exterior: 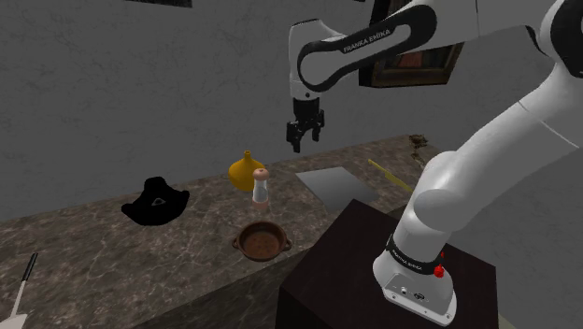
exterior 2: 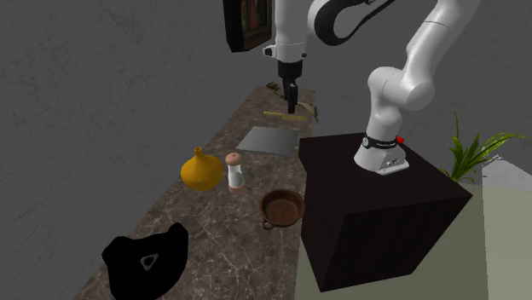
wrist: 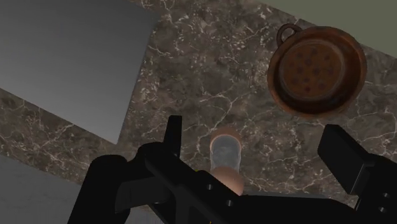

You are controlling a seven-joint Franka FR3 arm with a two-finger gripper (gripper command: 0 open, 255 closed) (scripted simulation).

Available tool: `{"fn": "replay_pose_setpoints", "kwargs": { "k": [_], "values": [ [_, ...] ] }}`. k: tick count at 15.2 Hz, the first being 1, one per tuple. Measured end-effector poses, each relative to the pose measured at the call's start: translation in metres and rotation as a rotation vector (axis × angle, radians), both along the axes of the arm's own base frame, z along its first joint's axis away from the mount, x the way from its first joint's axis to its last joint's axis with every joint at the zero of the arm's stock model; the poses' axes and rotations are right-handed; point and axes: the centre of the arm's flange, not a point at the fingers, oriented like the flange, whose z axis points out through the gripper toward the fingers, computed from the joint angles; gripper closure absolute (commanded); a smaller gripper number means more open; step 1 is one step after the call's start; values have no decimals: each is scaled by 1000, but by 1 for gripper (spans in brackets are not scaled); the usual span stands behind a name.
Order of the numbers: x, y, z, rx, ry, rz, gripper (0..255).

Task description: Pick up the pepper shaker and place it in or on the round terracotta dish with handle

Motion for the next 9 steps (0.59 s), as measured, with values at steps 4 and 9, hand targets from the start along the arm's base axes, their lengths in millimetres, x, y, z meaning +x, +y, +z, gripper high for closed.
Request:
{"fn": "replay_pose_setpoints", "kwargs": {
  "k": [4,9],
  "values": [
    [35,-5,-39,-10,-19,13,0],
    [77,-6,-88,-22,-42,30,0]
  ]
}}
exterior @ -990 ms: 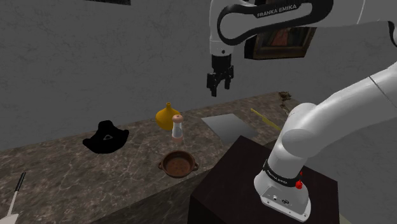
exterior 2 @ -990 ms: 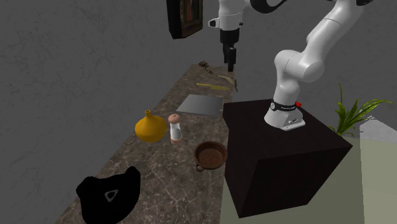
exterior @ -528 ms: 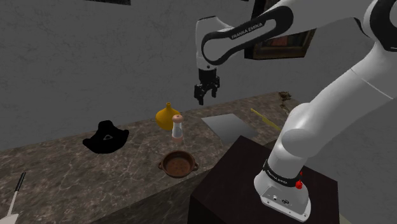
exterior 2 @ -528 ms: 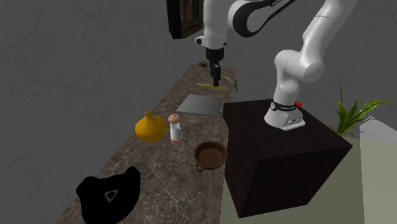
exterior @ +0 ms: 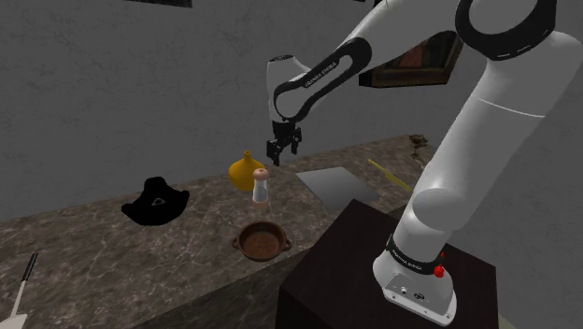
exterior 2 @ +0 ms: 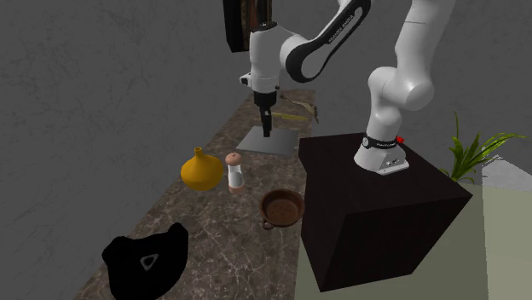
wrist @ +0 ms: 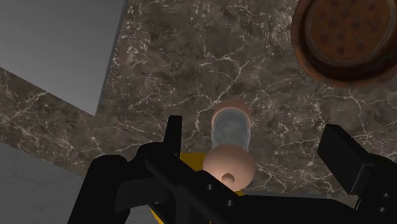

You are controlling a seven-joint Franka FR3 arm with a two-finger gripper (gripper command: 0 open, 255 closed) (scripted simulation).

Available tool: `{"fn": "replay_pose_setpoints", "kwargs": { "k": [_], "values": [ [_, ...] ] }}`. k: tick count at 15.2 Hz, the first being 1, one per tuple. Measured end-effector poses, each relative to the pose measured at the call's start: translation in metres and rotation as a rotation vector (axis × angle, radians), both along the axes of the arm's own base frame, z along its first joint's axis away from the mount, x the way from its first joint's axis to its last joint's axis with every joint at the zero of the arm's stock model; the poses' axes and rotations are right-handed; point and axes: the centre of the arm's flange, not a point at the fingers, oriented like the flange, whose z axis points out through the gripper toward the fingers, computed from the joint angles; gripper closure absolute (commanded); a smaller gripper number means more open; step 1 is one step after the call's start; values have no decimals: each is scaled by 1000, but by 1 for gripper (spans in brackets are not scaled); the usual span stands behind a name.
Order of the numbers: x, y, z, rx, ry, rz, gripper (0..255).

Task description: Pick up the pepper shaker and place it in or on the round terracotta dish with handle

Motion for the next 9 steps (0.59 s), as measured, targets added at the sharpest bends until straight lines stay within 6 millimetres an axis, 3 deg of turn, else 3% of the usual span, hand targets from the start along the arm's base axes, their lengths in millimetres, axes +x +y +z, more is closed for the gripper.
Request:
{"fn": "replay_pose_setpoints", "kwargs": {
  "k": [9],
  "values": [
    [82,1,-80,-21,-43,30,0]
  ]
}}
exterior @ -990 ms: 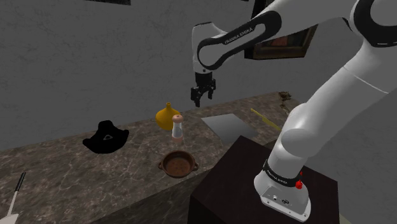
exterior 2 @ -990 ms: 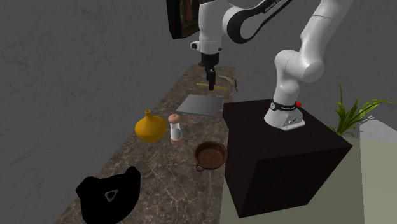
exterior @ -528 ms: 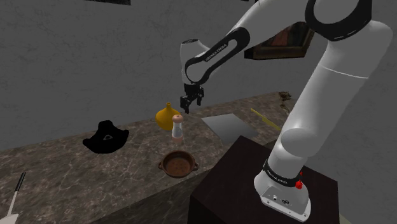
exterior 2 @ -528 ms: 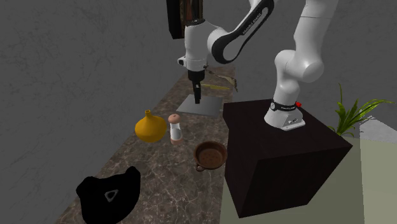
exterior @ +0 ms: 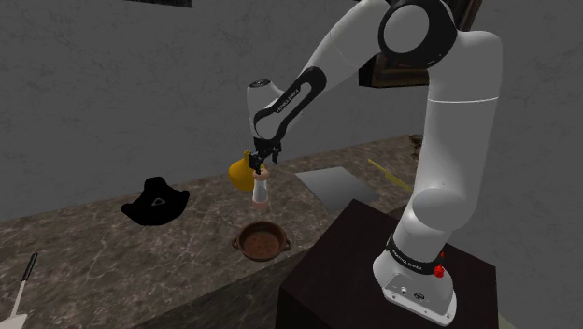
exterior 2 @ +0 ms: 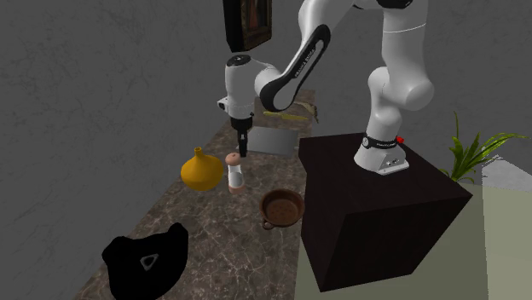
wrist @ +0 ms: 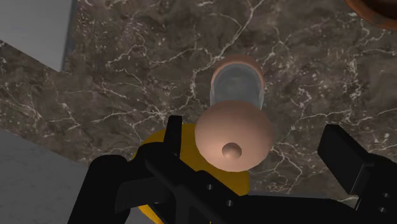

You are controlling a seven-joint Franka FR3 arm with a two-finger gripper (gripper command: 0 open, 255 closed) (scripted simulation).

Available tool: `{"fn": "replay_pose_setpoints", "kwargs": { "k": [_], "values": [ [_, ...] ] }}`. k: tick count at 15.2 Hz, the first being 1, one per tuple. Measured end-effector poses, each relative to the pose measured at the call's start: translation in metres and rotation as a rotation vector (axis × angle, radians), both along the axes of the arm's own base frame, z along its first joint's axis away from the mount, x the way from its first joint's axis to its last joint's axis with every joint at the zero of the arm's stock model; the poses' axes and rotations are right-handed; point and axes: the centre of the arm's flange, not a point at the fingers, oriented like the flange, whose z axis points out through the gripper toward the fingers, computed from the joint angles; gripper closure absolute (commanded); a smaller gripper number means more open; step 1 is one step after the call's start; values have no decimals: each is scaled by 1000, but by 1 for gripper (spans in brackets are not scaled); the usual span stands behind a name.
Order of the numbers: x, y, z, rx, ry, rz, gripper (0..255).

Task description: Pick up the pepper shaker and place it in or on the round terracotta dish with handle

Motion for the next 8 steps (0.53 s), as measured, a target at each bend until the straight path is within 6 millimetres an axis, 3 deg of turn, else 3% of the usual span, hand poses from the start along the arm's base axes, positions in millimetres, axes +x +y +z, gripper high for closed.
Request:
{"fn": "replay_pose_setpoints", "kwargs": {
  "k": [2,8],
  "values": [
    [13,-1,-13,-4,-7,5,0],
    [19,-8,-47,-6,-11,8,0]
  ]
}}
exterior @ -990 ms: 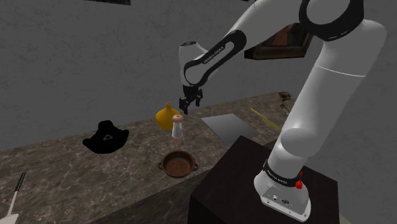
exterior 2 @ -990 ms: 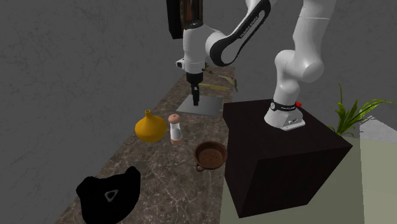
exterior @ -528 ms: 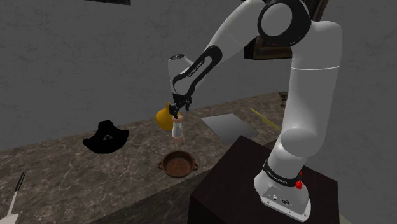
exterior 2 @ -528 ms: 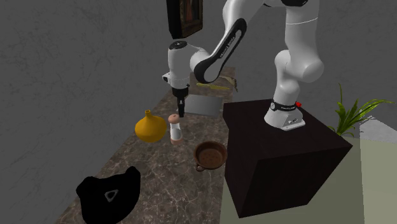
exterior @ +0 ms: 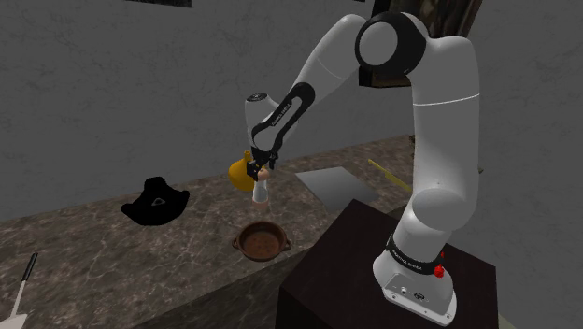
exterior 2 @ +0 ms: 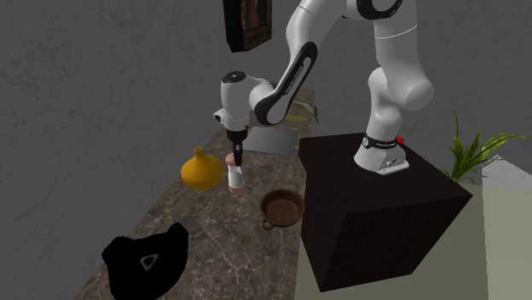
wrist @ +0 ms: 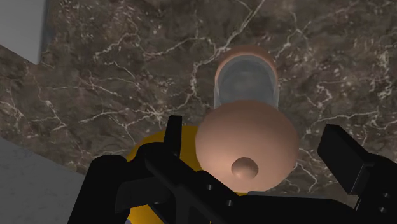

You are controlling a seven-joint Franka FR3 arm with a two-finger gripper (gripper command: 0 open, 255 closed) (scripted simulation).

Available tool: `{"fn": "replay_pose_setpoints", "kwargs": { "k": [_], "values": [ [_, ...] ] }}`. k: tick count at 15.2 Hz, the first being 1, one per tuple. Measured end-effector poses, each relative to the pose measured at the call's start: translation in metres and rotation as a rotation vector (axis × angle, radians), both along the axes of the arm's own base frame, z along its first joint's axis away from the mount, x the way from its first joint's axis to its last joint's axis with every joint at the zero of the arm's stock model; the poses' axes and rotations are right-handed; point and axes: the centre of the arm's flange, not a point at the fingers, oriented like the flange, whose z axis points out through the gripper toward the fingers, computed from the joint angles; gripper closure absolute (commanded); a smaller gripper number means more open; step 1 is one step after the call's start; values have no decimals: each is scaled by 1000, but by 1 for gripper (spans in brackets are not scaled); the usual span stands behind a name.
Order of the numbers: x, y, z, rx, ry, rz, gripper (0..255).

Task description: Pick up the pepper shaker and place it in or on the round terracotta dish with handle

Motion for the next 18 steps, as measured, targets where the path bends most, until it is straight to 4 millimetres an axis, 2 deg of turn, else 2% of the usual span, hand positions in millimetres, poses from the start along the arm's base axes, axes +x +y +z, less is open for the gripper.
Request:
{"fn": "replay_pose_setpoints", "kwargs": {
  "k": [2,8,9,18],
  "values": [
    [-1,-2,-9,0,0,0,0],
    [0,-2,-12,0,0,0,0],
    [0,-2,-12,0,0,0,255],
    [0,-2,-12,0,-1,0,255]
  ]
}}
